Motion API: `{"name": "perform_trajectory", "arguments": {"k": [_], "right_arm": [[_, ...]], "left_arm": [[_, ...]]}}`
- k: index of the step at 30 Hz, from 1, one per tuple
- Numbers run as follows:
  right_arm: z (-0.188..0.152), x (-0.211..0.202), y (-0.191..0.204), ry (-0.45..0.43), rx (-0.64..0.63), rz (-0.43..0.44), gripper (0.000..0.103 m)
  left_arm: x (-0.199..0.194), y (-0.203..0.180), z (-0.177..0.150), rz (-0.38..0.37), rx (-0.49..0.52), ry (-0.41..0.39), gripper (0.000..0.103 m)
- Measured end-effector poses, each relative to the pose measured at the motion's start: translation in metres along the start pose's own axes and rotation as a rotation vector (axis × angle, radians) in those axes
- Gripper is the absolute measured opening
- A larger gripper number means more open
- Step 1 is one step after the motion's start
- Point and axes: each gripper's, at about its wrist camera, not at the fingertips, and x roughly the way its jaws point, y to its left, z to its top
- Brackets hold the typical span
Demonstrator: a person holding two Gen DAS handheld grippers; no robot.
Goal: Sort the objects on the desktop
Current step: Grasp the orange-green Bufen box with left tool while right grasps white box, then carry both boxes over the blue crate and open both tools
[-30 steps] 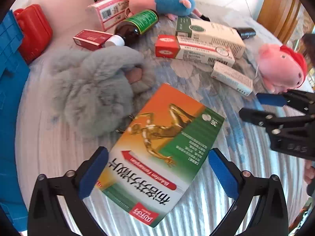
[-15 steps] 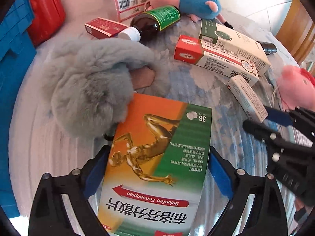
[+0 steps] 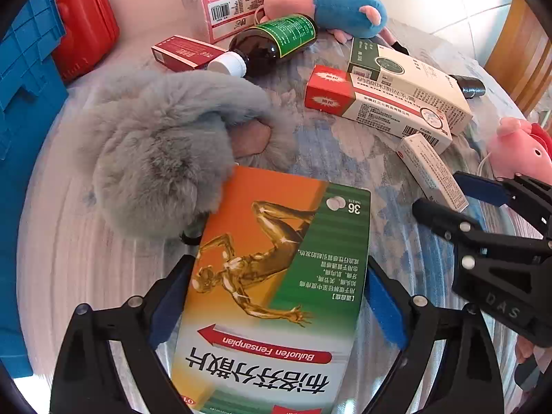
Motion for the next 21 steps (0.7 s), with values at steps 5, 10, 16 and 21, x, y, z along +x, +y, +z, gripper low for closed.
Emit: {"name": "perform_trajectory", "arguments": {"k": [5, 10, 16, 21], "right_arm": [[-0.004, -0.01, 0.012, -0.005, -0.034, 0.02, 0.026], [-0.009, -0.031, 0.015, -0.04, -0.02, 0.013, 0.026], [-0.012, -0.064, 0.019, -0.094, -0.029, -0.025, 0.026], [-0.014, -0.088, 0.022, -0.131, -0.036, -0.052, 0.026]], "left_arm": [[-0.008, 0.002, -0.007, 0.012, -0.012, 0.006, 0.093], [-0.034, 0.0, -0.01, 0.04, 0.008, -0.049, 0.093], [-0.068, -0.001, -0.014, 0.061, 0.017, -0.12, 0.093], [-0.092, 0.001, -0.02, 0.075, 0.012, -0.157, 0.093]]}}
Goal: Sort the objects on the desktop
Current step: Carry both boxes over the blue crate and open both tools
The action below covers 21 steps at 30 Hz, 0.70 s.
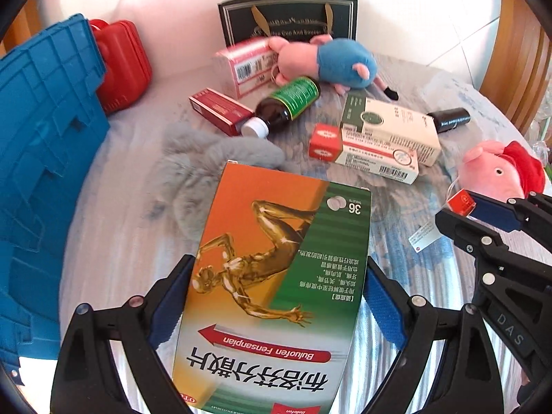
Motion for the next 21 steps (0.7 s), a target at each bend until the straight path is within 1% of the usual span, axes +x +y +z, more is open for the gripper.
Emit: {"name": "perform_trajectory", "arguments": {"k": [4, 8, 11, 15, 17, 21], "right_arm": [[0.005, -0.022, 0.006, -0.04, -0.014, -0.011, 0.026], [0.017, -0.043, 0.018, -0.092, -0.039, -0.027, 0.026], [0.031, -0.065, 0.033, -0.153, -0.061, -0.046, 0.026], [0.053, -0.095, 0.062, -0.24, -0.09, -0.081, 0.026], [0.067, -0.113, 0.083, -0.287, -0.103, -0.091, 0.026], [0.096, -0.143, 0.125, -0.359, -0.122, -0.105, 0.026]], "left_arm": [[-0.024, 0.008, 0.0, 0.018, -0.004, -0.044, 0.093], [-0.053, 0.024, 0.007, 0.046, -0.016, -0.115, 0.093], [-0.081, 0.042, 0.014, 0.076, -0.026, -0.18, 0.093], [-0.119, 0.076, 0.023, 0.104, -0.044, -0.265, 0.093], [-0.135, 0.094, 0.028, 0.106, -0.049, -0.297, 0.093], [-0.175, 0.144, 0.041, 0.102, -0.083, -0.376, 0.093]]}}
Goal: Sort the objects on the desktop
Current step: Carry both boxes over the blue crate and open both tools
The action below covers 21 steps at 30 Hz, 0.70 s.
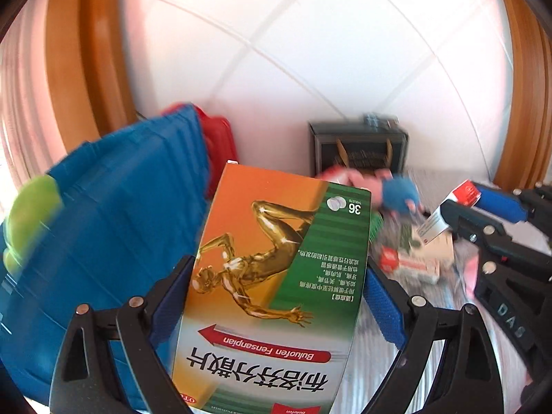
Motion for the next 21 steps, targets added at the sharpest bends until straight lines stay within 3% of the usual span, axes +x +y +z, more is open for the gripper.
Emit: {"name": "perform_trajectory", "arguments": {"k": [7, 12, 16, 21], "right_arm": [[0.086, -0.042, 0.068, -0.15, -0.012, 0.004, 0.026], [0.138, -0.064, 0.131, -0.23, -0.029, 0.048, 0.026], [0.169, -0.067, 0.192, -0.251, -0.058, 0.123, 0.026], [0.187, -0.05, 0.268, -0.204, -0.118, 0.205, 0.026]], "left_arm": [[-0.057, 0.107, 0.054, 0.069, -0.051, -0.15, 0.093], [-0.081, 0.184, 0.071, 0.158, -0.071, -0.208, 0.093], [-0.081, 0.248, 0.065, 0.236, -0.11, -0.185, 0.093], [-0.063, 0.324, 0.042, 0.316, -0.185, -0.079, 0.093]]}}
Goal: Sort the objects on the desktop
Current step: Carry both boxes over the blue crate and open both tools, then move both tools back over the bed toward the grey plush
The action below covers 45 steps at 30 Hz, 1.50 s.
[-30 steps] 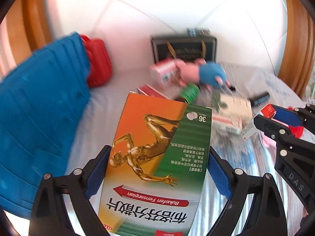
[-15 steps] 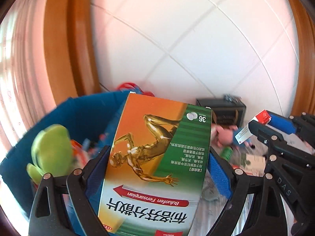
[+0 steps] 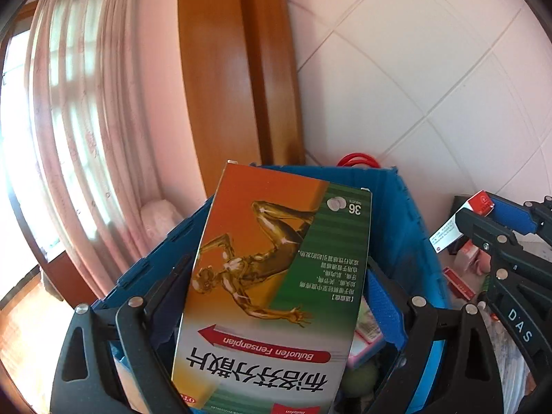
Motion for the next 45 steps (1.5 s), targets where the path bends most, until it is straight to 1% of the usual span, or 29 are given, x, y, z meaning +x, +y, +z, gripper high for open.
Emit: {"name": "perform_trajectory", "arguments": {"k": [2, 7, 9, 15, 17, 19, 20, 21, 22, 23, 24, 27, 30, 36, 39, 45], "right_arm": [[0.002, 0.011, 0.019, 0.019, -0.021, 0.014, 0.026], [0.0, 0.036, 0.059, 0.072, -0.089, 0.021, 0.026], [-0.002, 0.039, 0.07, 0.088, -0.108, 0.014, 0.026], [-0.005, 0.05, 0.083, 0.123, -0.142, -0.028, 0.027], [-0.007, 0.052, 0.083, 0.126, -0.148, -0.058, 0.04], [-0.008, 0.051, 0.084, 0.119, -0.147, -0.074, 0.077], [-0.009, 0.045, 0.082, 0.113, -0.149, -0.08, 0.08], [-0.009, 0.041, 0.081, 0.103, -0.156, -0.105, 0.089], [-0.01, 0.038, 0.079, 0.092, -0.161, -0.121, 0.095], [-0.01, 0.035, 0.078, 0.084, -0.162, -0.123, 0.097], [-0.01, 0.03, 0.076, 0.077, -0.162, -0.123, 0.102], [-0.013, 0.017, 0.071, 0.05, -0.166, -0.144, 0.103], [-0.018, 0.005, 0.058, 0.037, -0.153, -0.153, 0.103], [-0.036, -0.013, 0.02, 0.034, -0.108, -0.181, 0.103], [-0.048, -0.025, -0.01, 0.03, -0.07, -0.207, 0.103], [-0.083, -0.053, -0.084, 0.041, 0.014, -0.272, 0.103]], "left_arm": [[0.013, 0.018, -0.006, 0.016, -0.016, 0.033, 0.093], [0.024, 0.057, -0.021, 0.026, -0.037, 0.096, 0.093], [0.024, 0.059, -0.023, 0.026, -0.039, 0.1, 0.093], [0.027, 0.071, -0.021, 0.011, -0.049, 0.098, 0.094], [0.027, 0.074, -0.022, 0.003, -0.057, 0.091, 0.094], [0.023, 0.076, -0.022, 0.002, -0.061, 0.081, 0.094], [0.021, 0.077, -0.022, 0.008, -0.063, 0.075, 0.094], [0.019, 0.078, -0.022, 0.009, -0.064, 0.069, 0.094], [0.017, 0.078, -0.022, 0.007, -0.069, 0.065, 0.094], [0.015, 0.078, -0.021, 0.004, -0.075, 0.058, 0.094], [0.013, 0.078, -0.022, 0.005, -0.078, 0.053, 0.094], [0.003, 0.07, -0.021, 0.013, -0.073, 0.03, 0.094], [-0.007, 0.057, -0.019, 0.004, -0.063, 0.009, 0.095], [-0.023, 0.017, -0.016, -0.047, -0.046, -0.025, 0.095], [-0.033, -0.013, -0.013, -0.089, -0.027, -0.053, 0.095], [-0.054, -0.087, -0.008, -0.183, 0.007, -0.101, 0.095]]}}
